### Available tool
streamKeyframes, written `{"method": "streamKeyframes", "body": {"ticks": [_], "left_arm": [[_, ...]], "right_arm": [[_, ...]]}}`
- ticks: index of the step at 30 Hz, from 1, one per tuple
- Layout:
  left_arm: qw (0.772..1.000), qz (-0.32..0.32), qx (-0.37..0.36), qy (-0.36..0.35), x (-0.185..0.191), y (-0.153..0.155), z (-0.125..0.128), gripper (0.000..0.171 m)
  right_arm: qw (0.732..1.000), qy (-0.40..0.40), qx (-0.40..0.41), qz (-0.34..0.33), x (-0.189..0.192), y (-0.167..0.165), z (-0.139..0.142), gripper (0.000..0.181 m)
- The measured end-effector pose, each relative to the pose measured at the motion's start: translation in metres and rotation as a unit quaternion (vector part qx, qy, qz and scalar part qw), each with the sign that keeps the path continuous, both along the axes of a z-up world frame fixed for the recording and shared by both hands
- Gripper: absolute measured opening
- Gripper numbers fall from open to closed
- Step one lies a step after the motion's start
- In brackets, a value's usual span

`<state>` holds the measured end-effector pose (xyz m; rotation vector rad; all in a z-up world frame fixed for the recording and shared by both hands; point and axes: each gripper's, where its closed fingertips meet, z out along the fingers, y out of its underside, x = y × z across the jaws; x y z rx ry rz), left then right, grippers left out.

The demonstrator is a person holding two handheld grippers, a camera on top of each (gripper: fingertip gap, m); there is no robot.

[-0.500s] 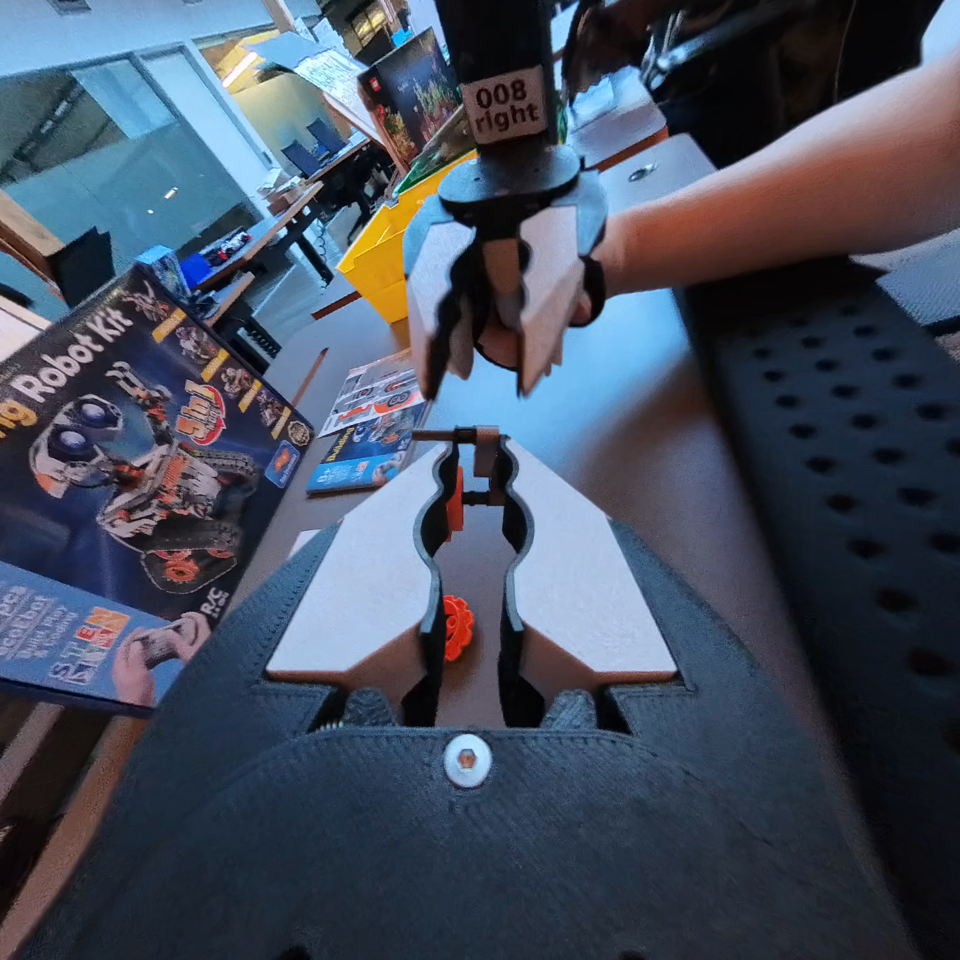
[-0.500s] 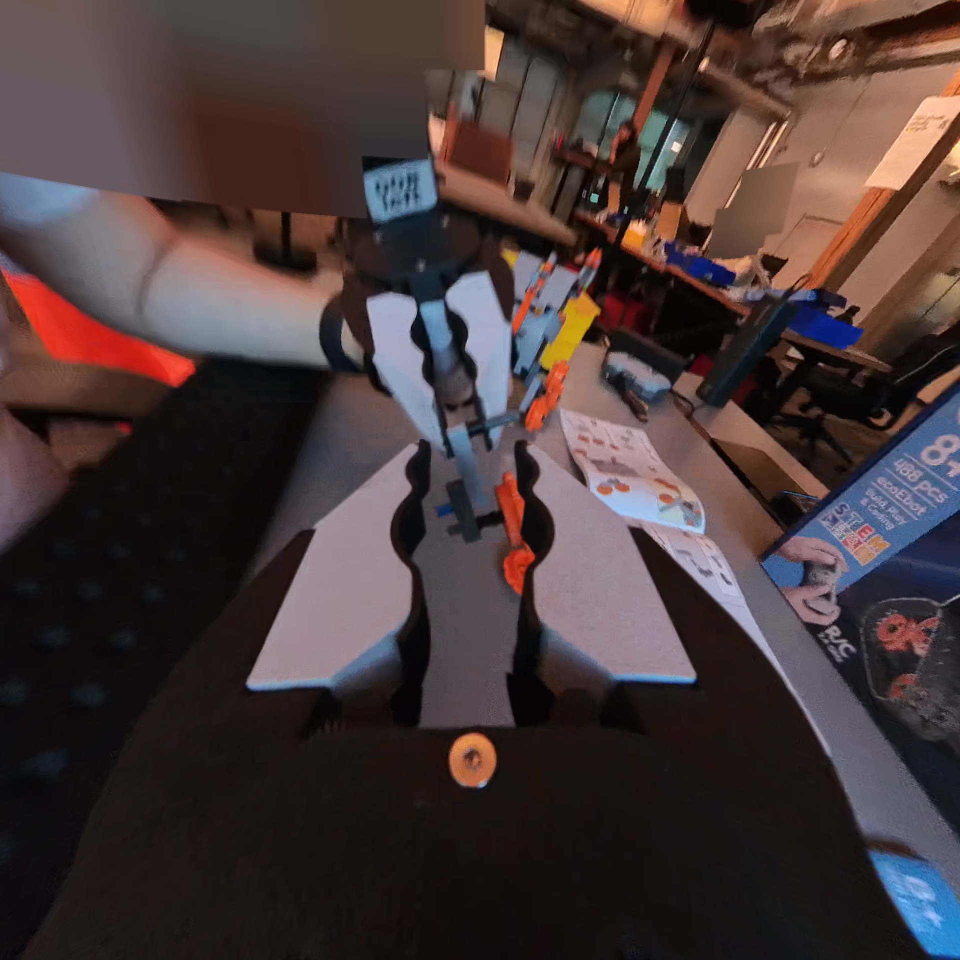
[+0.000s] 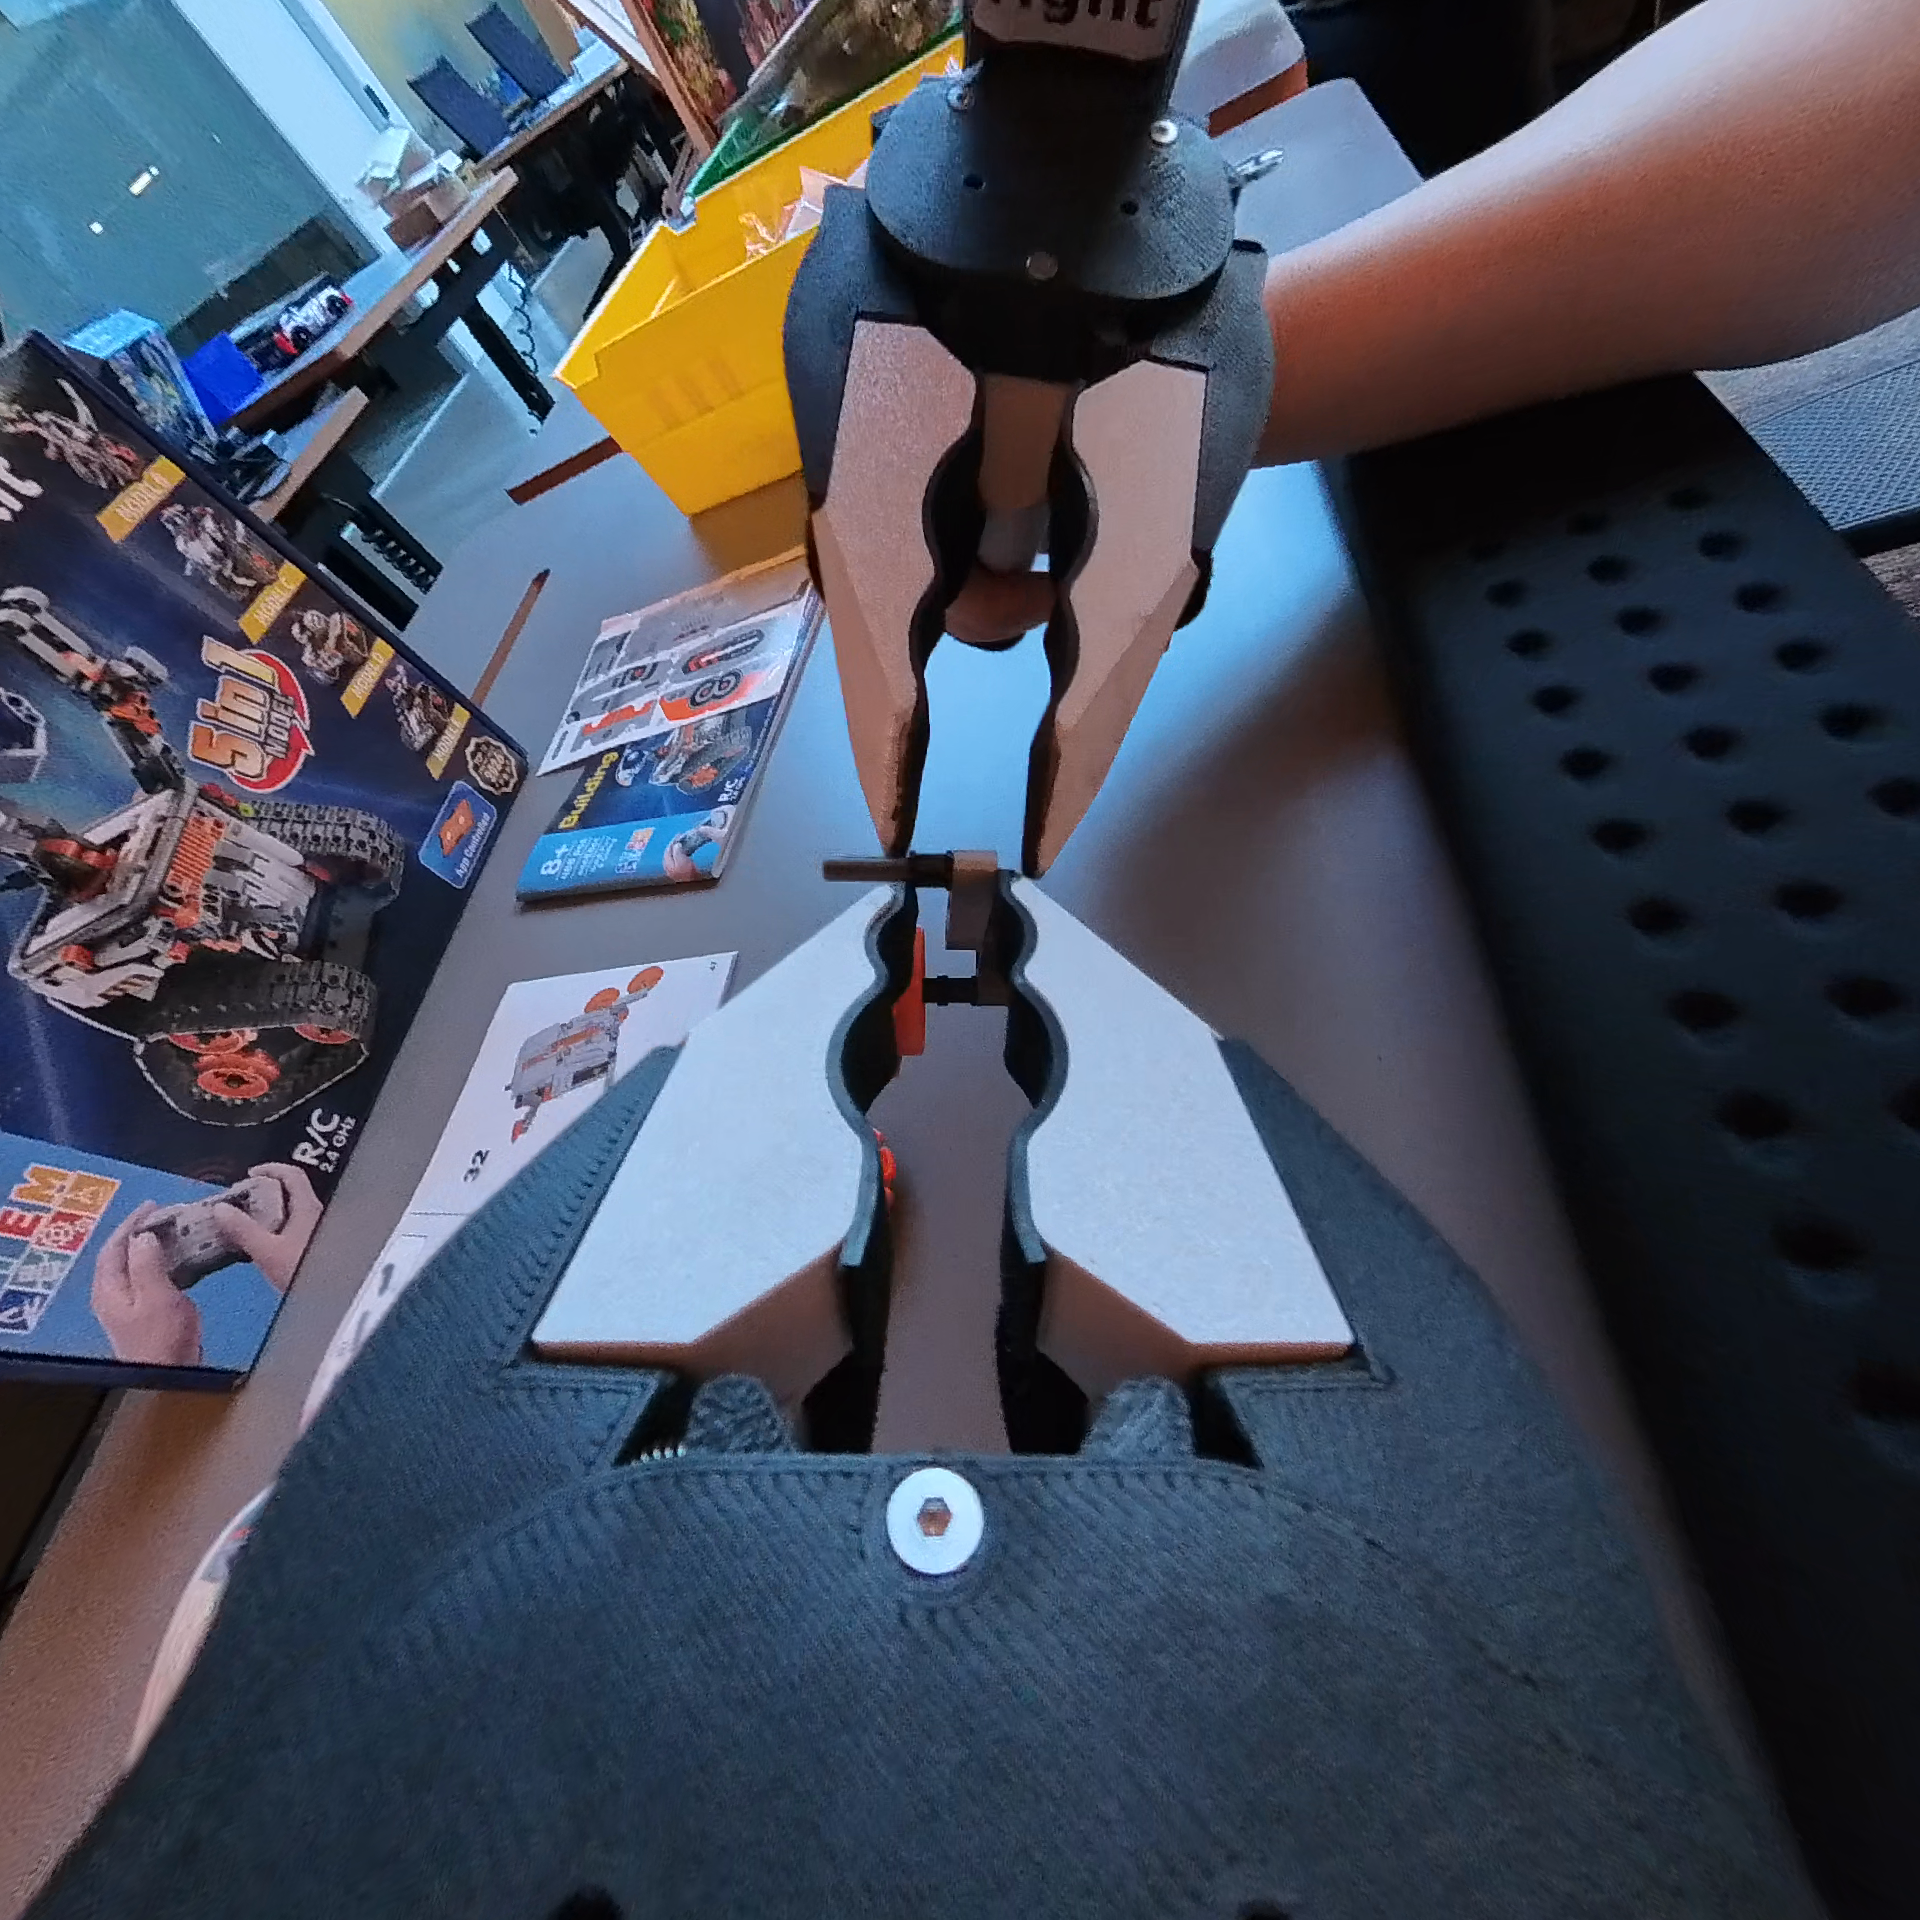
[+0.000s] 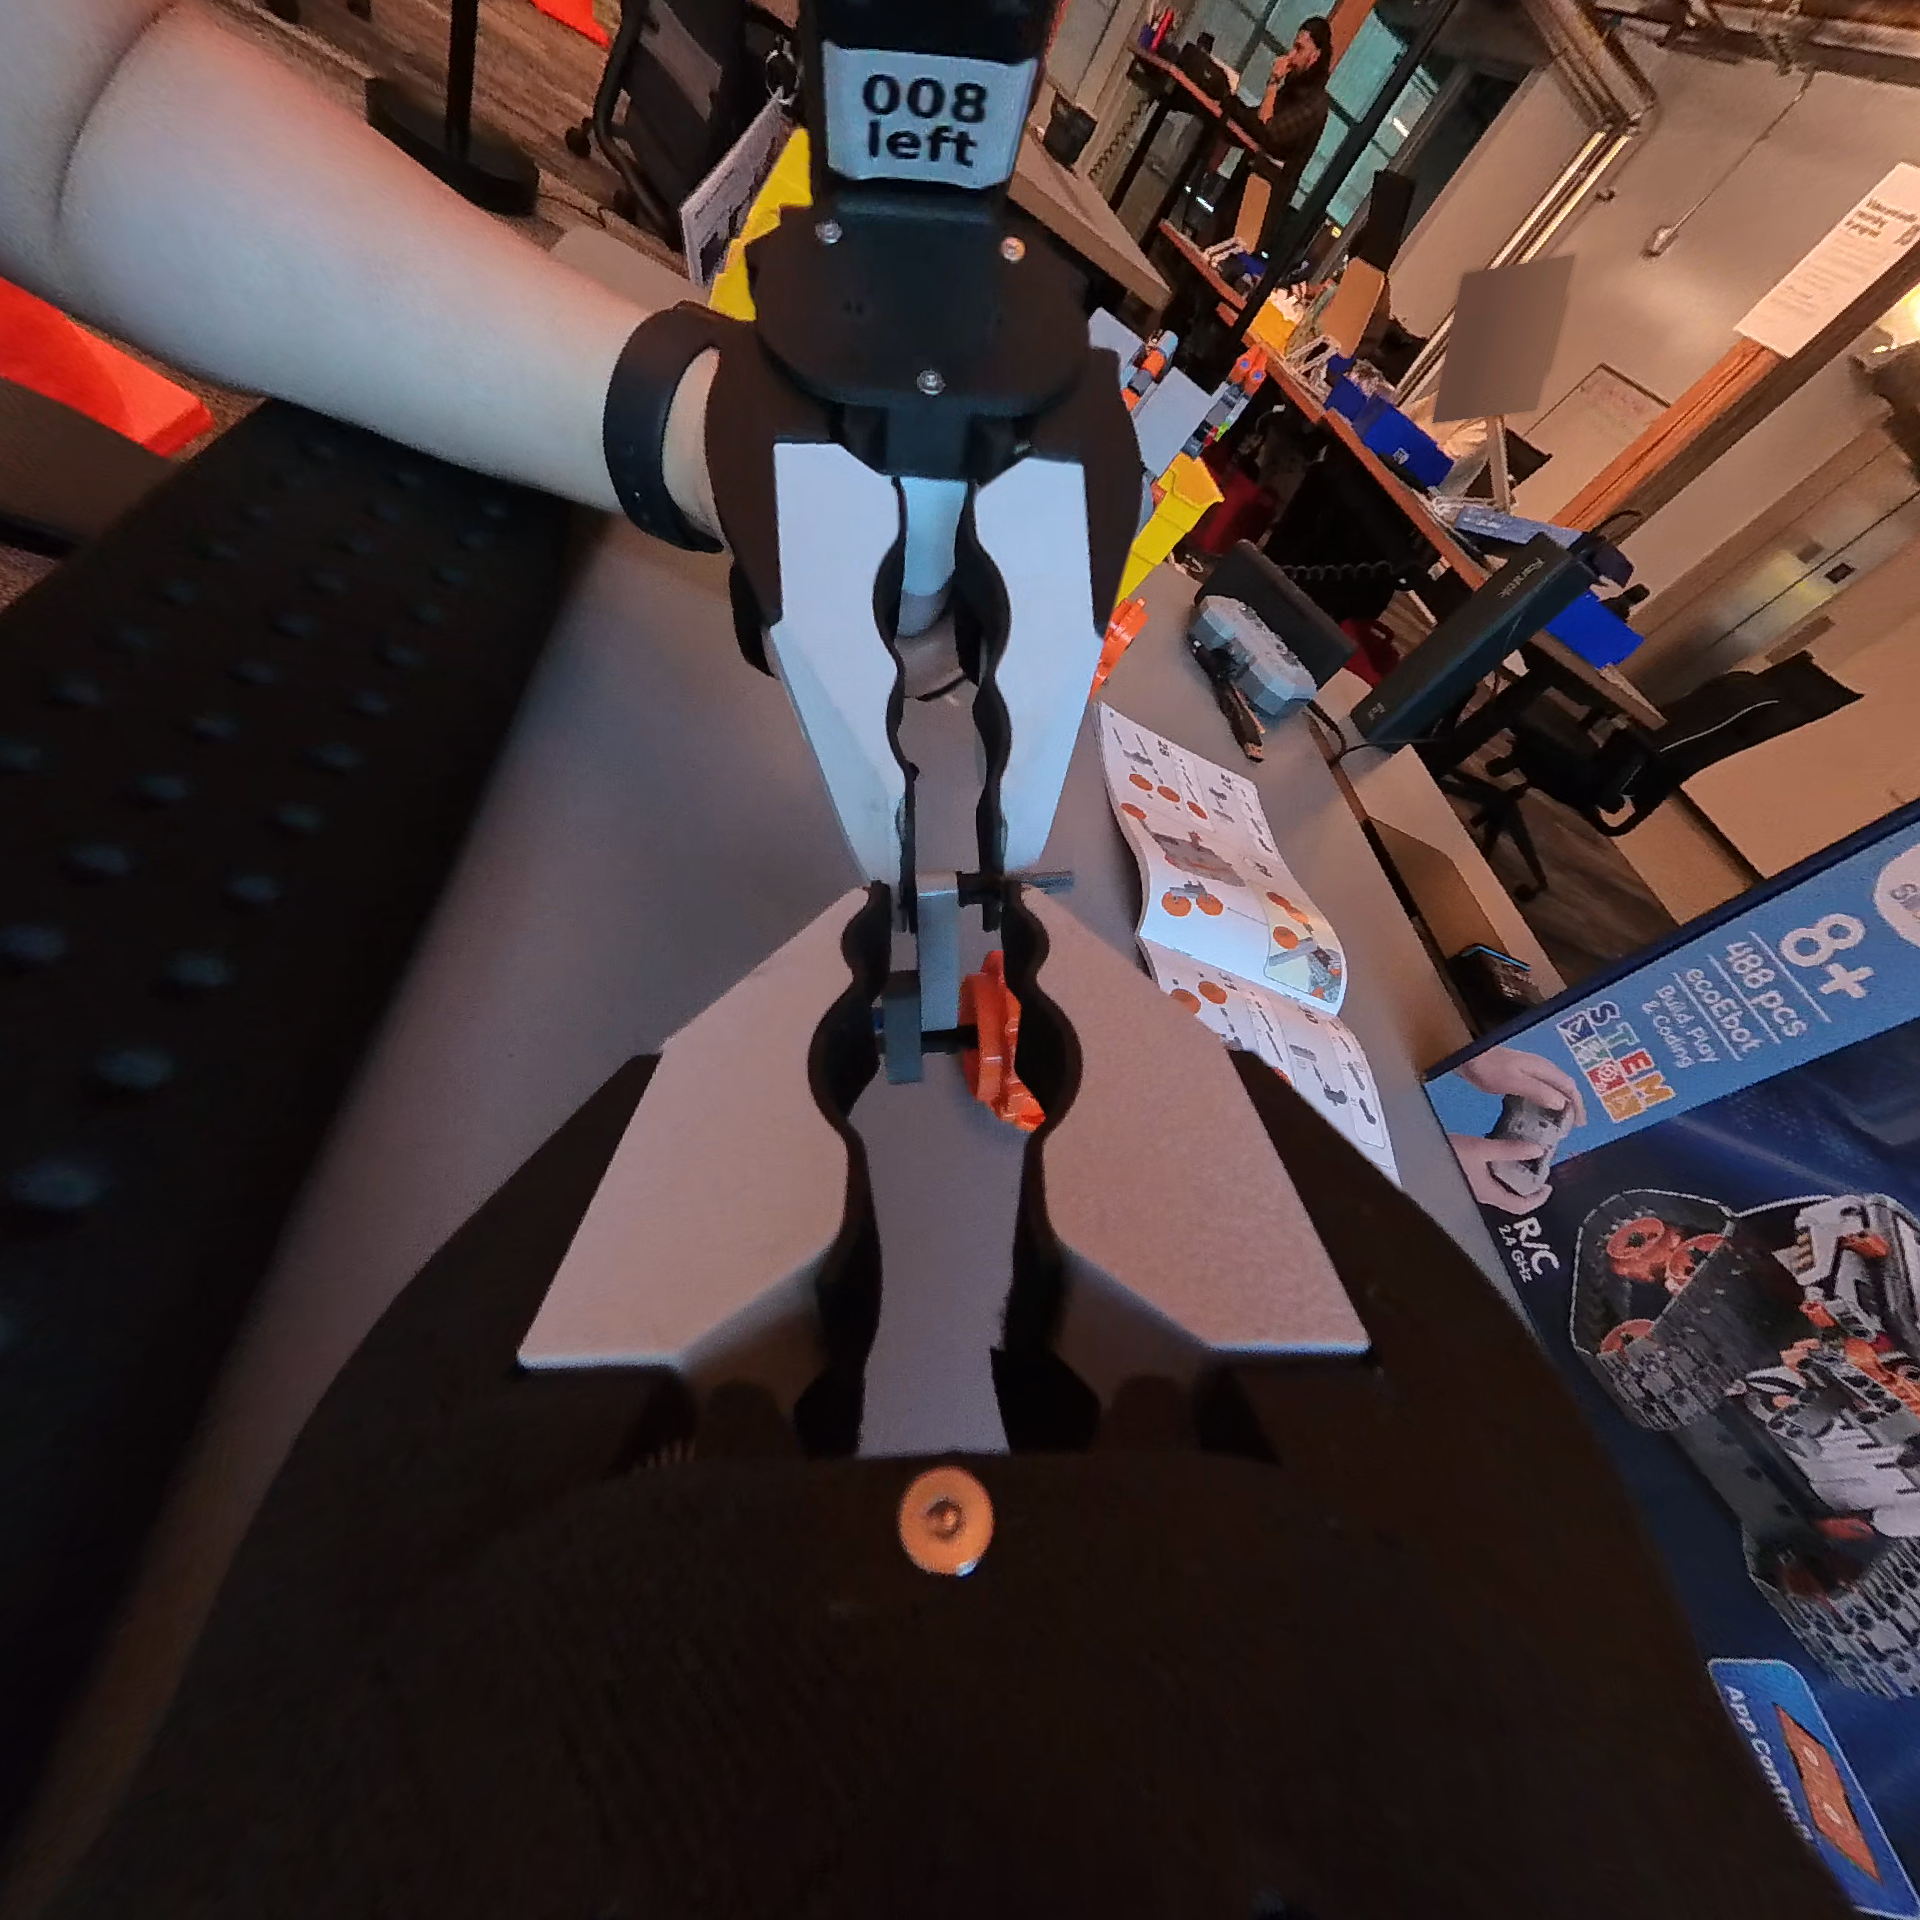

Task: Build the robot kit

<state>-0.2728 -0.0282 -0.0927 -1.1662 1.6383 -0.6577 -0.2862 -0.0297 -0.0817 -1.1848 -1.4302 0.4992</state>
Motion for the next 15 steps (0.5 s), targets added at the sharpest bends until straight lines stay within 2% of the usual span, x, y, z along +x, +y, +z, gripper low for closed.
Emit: {"method": "streamKeyframes", "body": {"ticks": [4,15], "left_arm": [[1.000,-0.008,-0.003,0.012,0.0000,-0.0023,-0.0046,0.013],[1.000,-0.008,-0.017,0.012,0.0013,-0.0054,-0.0026,0.013]], "right_arm": [[1.000,-0.004,-0.021,0.006,0.0005,-0.0010,-0.0031,0.014],[0.999,-0.006,-0.032,0.009,0.0018,-0.0037,-0.0018,0.014]]}}
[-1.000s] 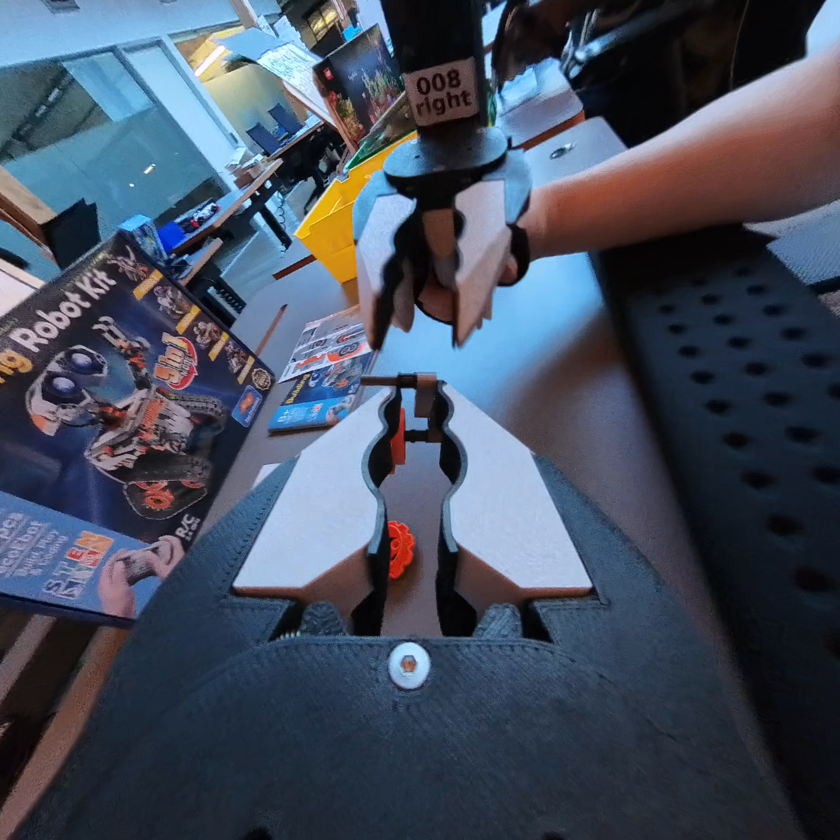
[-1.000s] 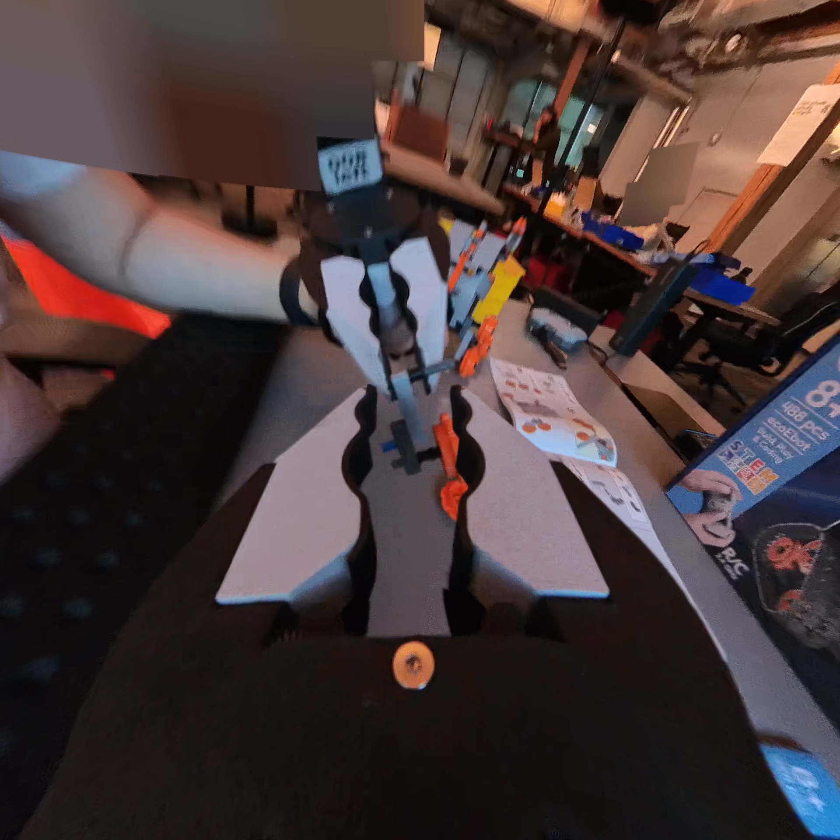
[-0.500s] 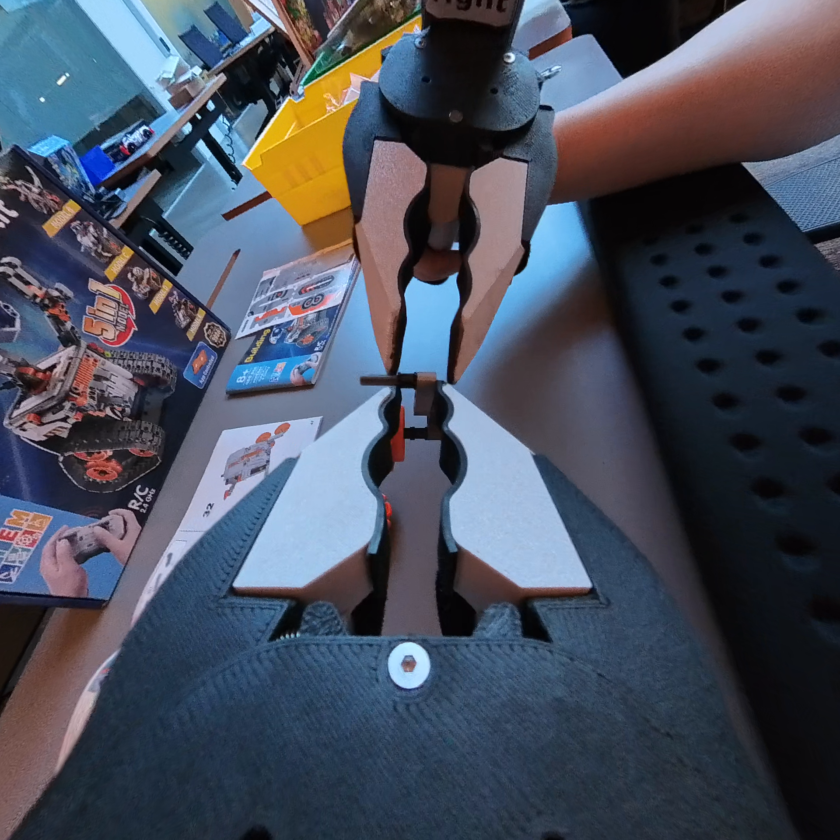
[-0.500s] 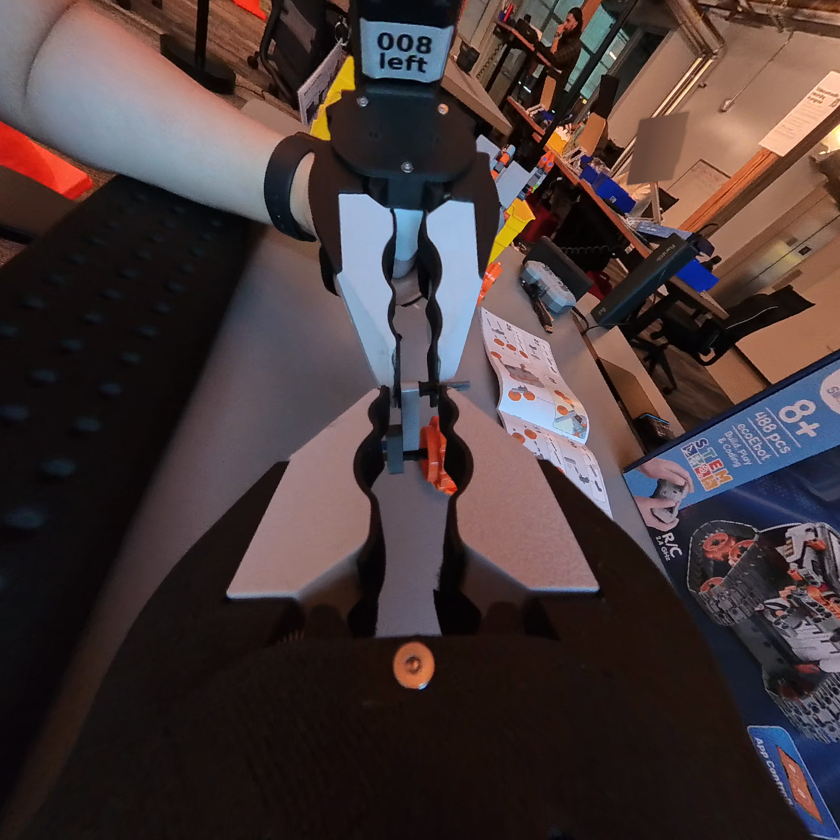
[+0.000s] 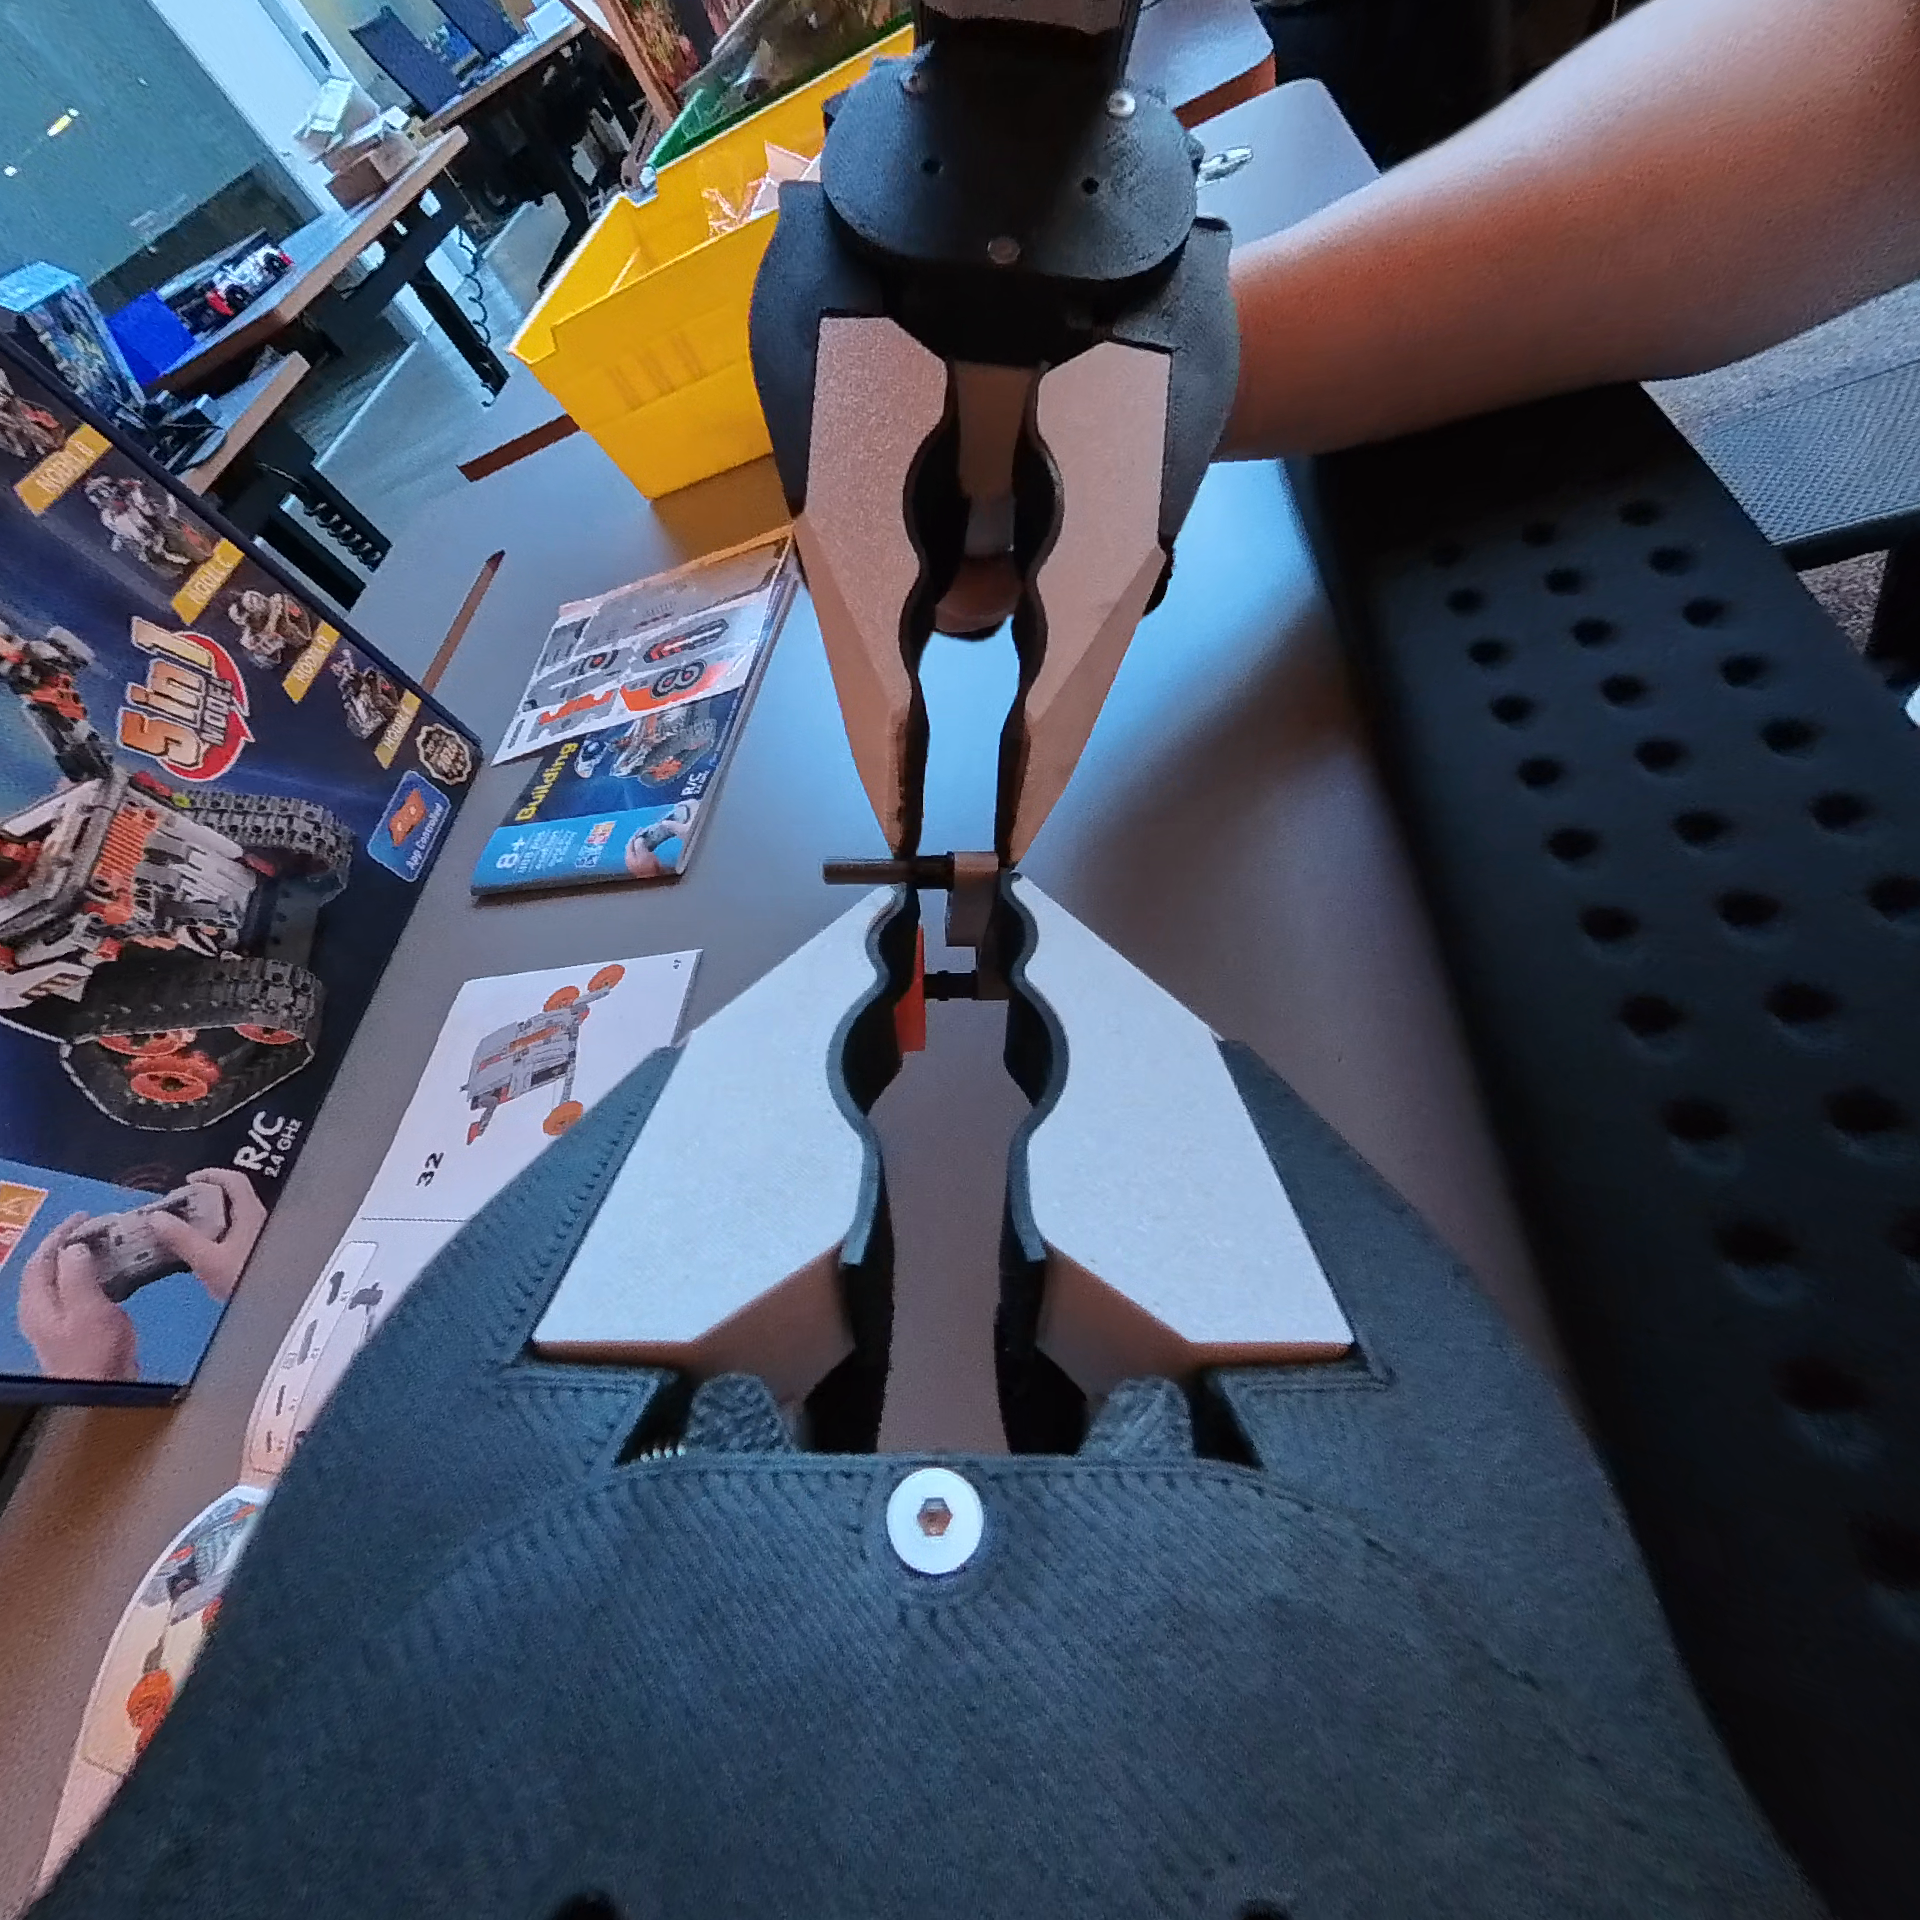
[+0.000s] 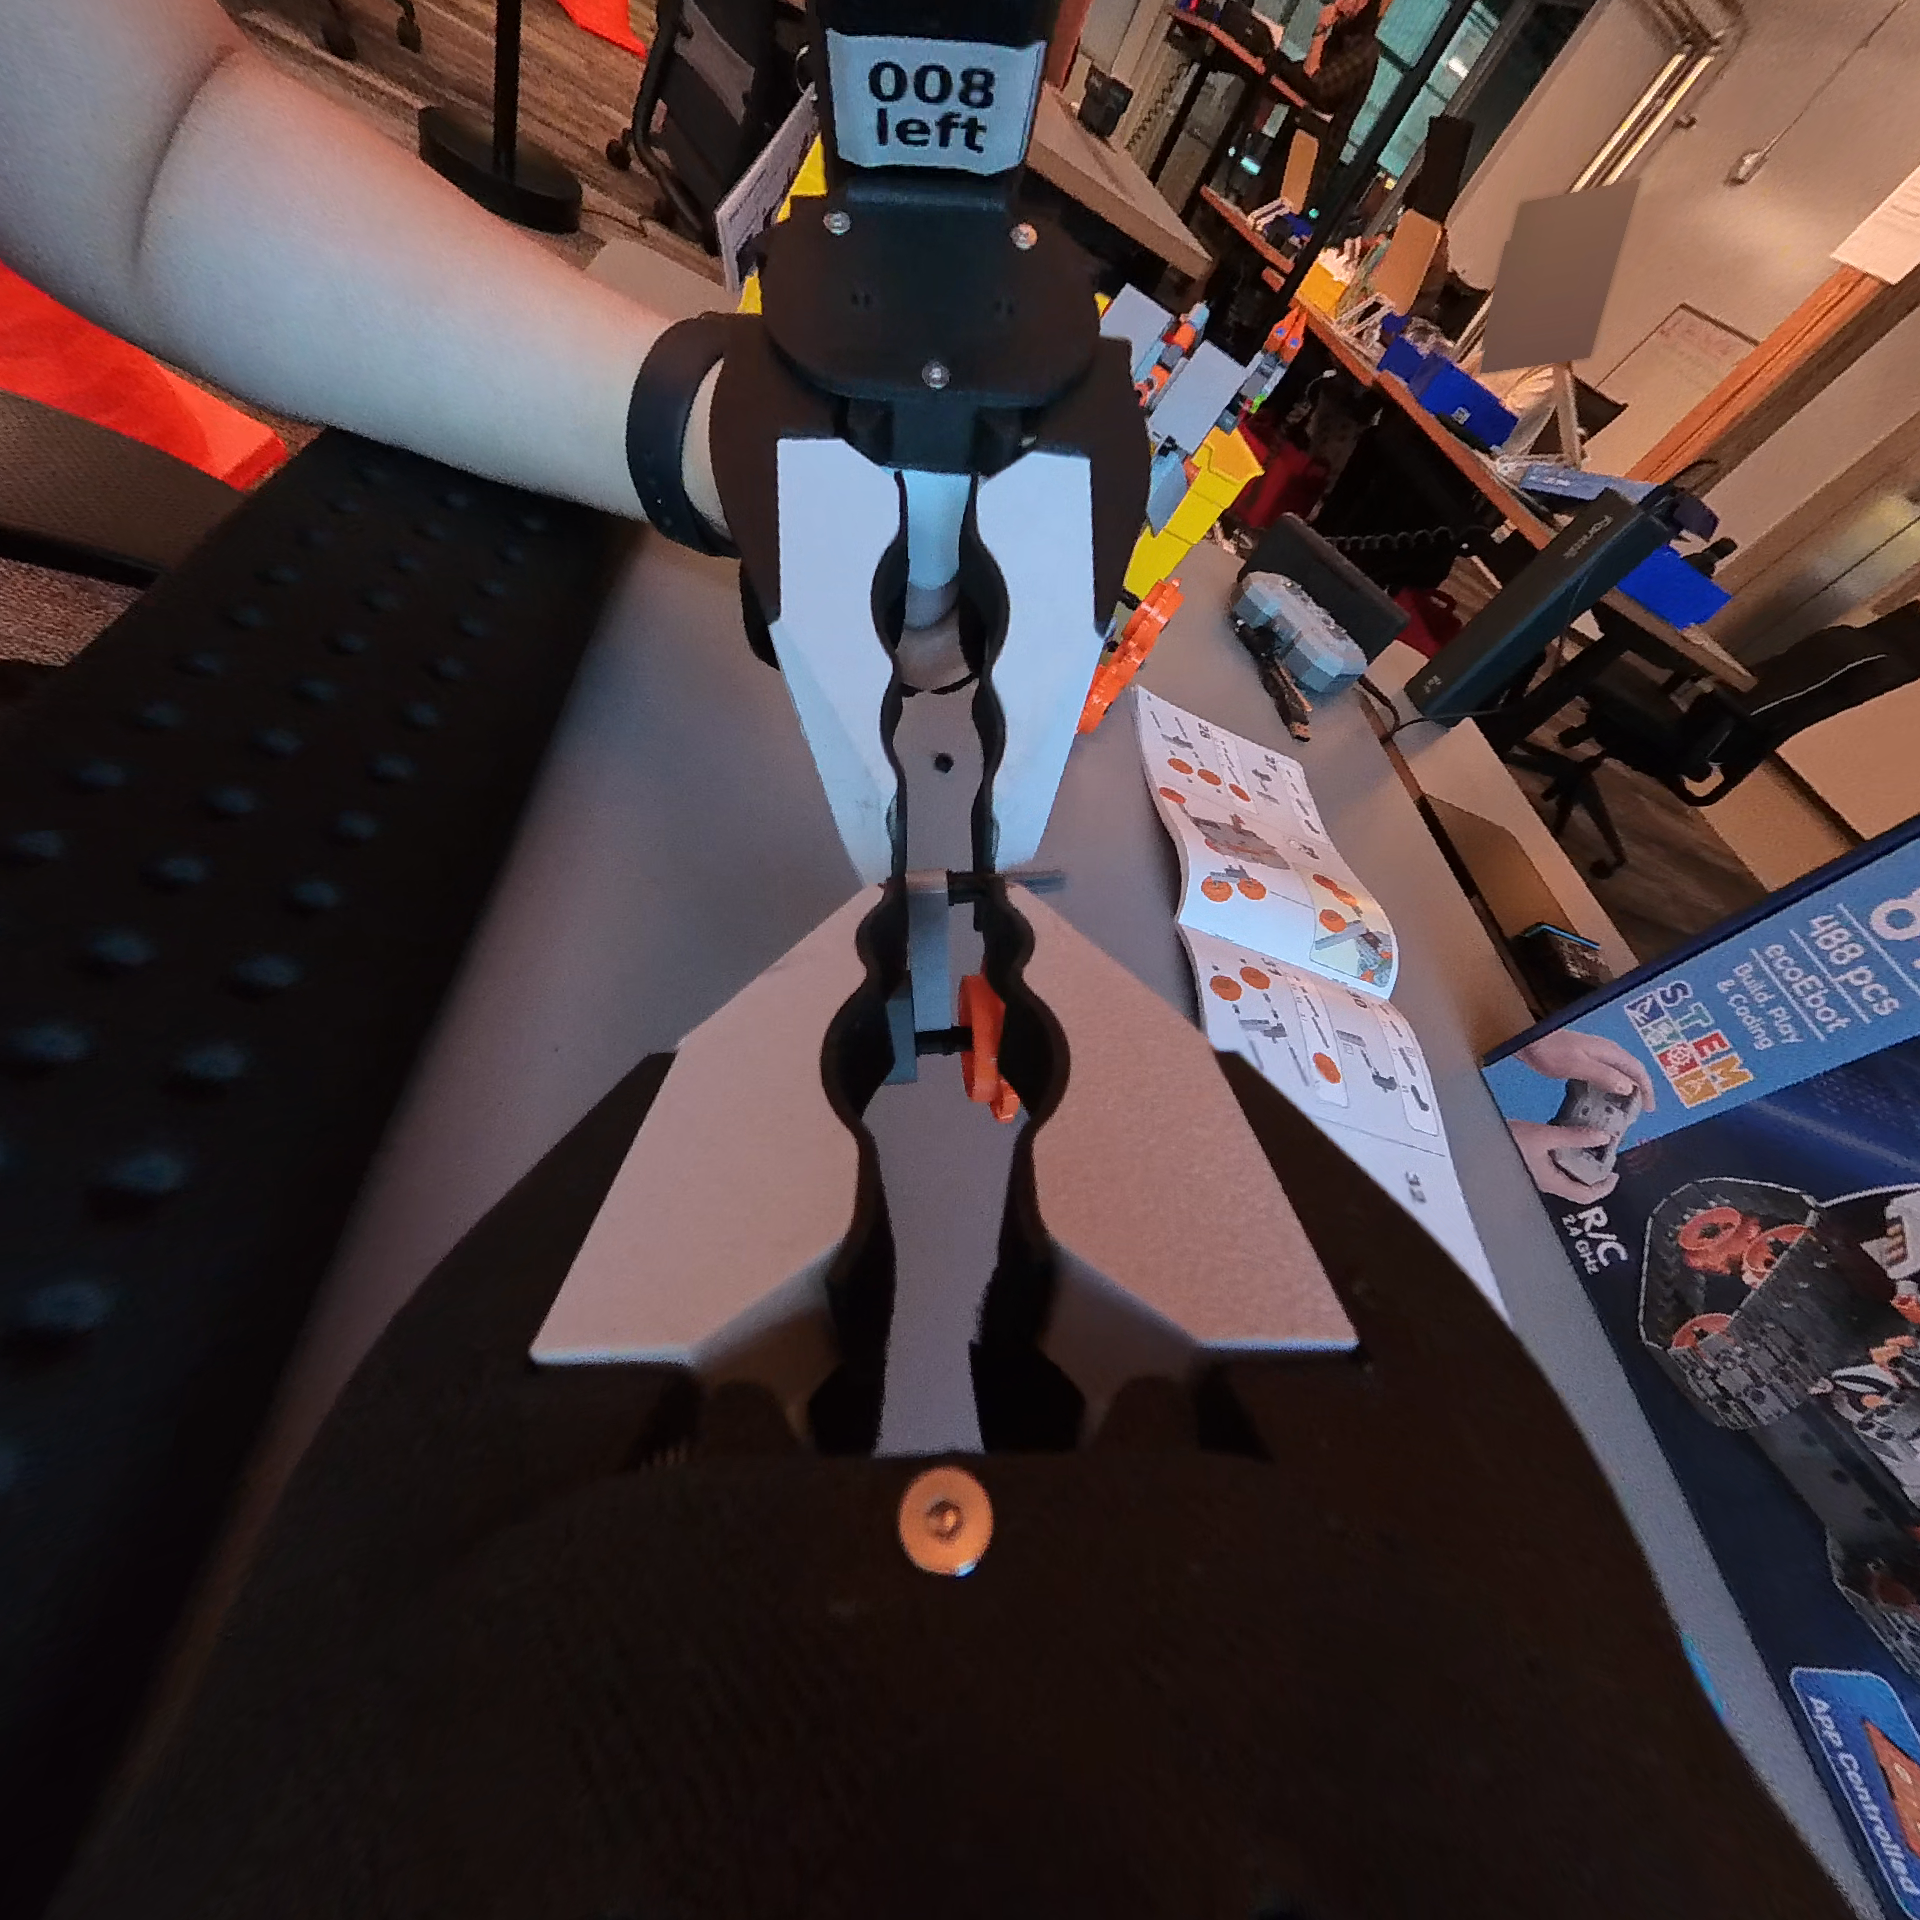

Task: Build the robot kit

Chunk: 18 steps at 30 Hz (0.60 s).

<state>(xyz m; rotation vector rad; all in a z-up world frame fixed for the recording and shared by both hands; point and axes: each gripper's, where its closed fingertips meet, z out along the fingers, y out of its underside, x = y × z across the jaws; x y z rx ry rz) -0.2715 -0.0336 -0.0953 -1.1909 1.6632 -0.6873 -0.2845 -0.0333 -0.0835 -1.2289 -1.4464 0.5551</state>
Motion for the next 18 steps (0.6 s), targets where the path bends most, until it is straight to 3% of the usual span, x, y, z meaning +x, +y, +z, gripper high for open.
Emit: {"method": "streamKeyframes", "body": {"ticks": [5,7,9,11,12,18], "left_arm": [[1.000,0.005,0.002,0.023,0.000,0.001,-0.009,0.013],[1.000,0.006,0.002,0.016,-0.001,0.005,-0.006,0.013],[0.999,-0.006,-0.034,0.009,-0.003,0.005,-0.005,0.013],[0.997,-0.012,-0.072,-0.006,-0.008,0.008,-0.002,0.014],[0.996,-0.018,-0.092,-0.015,-0.010,0.009,0.000,0.014],[0.981,-0.068,-0.168,-0.070,-0.016,-0.002,0.021,0.013]], "right_arm": [[1.000,-0.029,-0.002,-0.006,0.001,0.001,-0.009,0.014],[1.000,-0.005,-0.013,-0.007,0.000,0.005,-0.006,0.014],[0.996,0.035,-0.079,0.010,-0.002,0.005,-0.005,0.015],[0.987,0.055,-0.149,0.018,-0.002,0.008,-0.005,0.042],[0.984,0.057,-0.168,0.017,0.000,0.011,-0.008,0.043],[0.983,0.079,-0.164,0.035,-0.006,0.006,-0.005,0.030]]}}
